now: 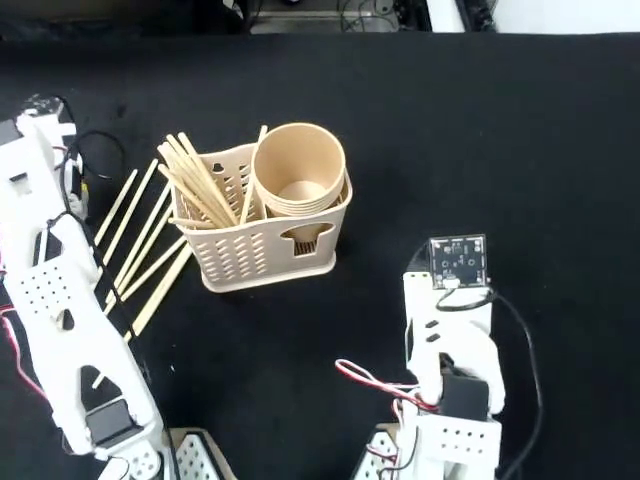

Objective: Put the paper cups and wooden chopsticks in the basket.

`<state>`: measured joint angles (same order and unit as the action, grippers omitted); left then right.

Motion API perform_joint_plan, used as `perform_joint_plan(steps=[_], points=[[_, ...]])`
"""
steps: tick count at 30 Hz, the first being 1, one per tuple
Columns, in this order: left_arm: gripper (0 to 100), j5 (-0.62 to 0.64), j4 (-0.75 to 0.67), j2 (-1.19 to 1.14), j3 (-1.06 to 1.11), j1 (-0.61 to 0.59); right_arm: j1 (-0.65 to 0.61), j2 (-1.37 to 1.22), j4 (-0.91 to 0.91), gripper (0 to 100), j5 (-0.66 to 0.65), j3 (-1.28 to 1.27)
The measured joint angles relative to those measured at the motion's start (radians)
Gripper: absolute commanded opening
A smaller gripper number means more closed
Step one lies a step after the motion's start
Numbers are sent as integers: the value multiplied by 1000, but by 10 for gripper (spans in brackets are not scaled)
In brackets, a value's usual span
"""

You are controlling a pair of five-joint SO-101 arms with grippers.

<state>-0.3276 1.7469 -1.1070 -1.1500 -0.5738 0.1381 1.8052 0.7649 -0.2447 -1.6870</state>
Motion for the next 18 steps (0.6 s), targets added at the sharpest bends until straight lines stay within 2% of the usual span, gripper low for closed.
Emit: perform_joint_plan(steps=[5, 11, 13, 16, 18], points=[[29, 0, 0, 104, 52, -8, 0, 0, 0, 21, 0, 0], [34, 0, 0, 307, 213, -5, 0, 0, 0, 21, 0, 0], [70, 0, 0, 347, 258, -5, 0, 0, 0, 21, 0, 0], [179, 0, -17, 353, 301, -5, 0, 0, 0, 21, 0, 0], [204, 0, -44, 341, 307, -8, 0, 0, 0, 21, 0, 0]])
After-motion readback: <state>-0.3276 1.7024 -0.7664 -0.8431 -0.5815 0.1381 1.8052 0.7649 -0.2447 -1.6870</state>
